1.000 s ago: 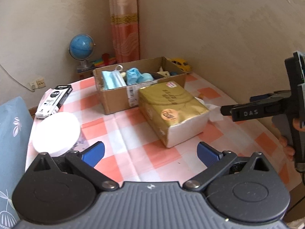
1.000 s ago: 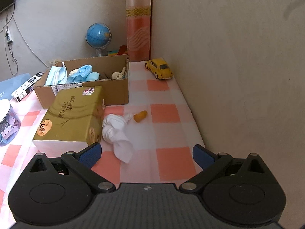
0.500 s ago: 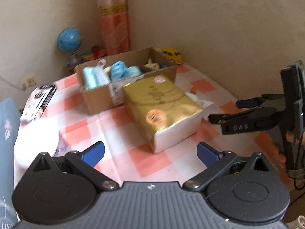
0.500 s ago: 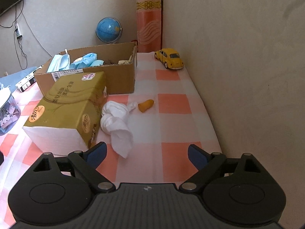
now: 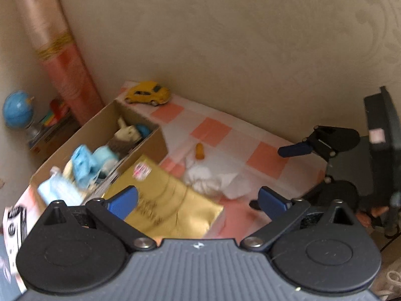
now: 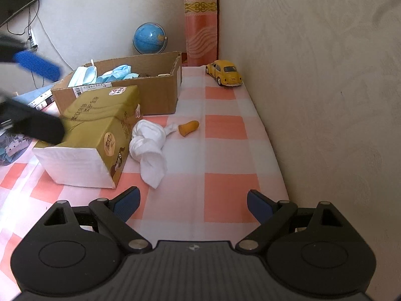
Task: Organize soft objects
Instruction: 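Move the right tool toward the white sock while the left tool approaches the orange earplug, then close the left gripper on the orange foam earplug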
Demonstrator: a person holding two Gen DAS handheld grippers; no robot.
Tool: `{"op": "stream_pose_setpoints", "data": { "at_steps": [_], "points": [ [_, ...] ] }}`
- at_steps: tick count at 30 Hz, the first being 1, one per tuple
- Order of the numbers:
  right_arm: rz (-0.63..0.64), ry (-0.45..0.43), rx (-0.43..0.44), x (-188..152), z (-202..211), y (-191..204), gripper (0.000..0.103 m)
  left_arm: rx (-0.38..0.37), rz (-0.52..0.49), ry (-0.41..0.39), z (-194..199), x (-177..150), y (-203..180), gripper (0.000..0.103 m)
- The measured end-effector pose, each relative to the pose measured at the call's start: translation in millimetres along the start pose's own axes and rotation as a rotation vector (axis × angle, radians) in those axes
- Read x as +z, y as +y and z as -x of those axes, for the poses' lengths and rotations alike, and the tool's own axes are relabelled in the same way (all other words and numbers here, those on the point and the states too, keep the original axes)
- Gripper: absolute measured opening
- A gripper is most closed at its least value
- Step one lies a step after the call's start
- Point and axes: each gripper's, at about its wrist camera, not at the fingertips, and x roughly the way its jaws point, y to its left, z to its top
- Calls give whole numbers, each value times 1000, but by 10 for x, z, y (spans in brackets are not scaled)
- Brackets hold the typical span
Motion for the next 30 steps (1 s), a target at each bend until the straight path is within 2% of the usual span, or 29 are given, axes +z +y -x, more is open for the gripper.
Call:
{"op": "stream_pose_setpoints", "data": {
  "at_steps": [3,6,8,10,12,14,18,24,30],
  "points": [
    [-4,-4,11,-25,22,-15,95,-10,-57,22,-176,121,-43,98],
    [-9,-9,18,-42,41,-34,95,-22,-122,59,-353,210,-112,93],
    [-10,-12,16,-46,43,-53,95,-15,-155,78,-454,247,-157,86],
    [-15,-12,17,-47,37,-69,95,-31,-167,102,-557,287,-170,86],
    [-22,-14,19,-48,32,-85,95,-39,-158,129,-660,314,-157,80],
    [-24,-15,19,-52,29,-92,95,-45,-146,157,-761,341,-149,67],
    [-31,-16,23,-75,44,-97,95,-76,-118,192,-899,386,-141,68],
    [-36,-19,23,-71,43,-115,95,-84,-116,234,-1008,392,-181,67],
    [-35,-18,22,-79,43,-119,95,-180,-105,222,-953,419,-304,68]
  ]
}}
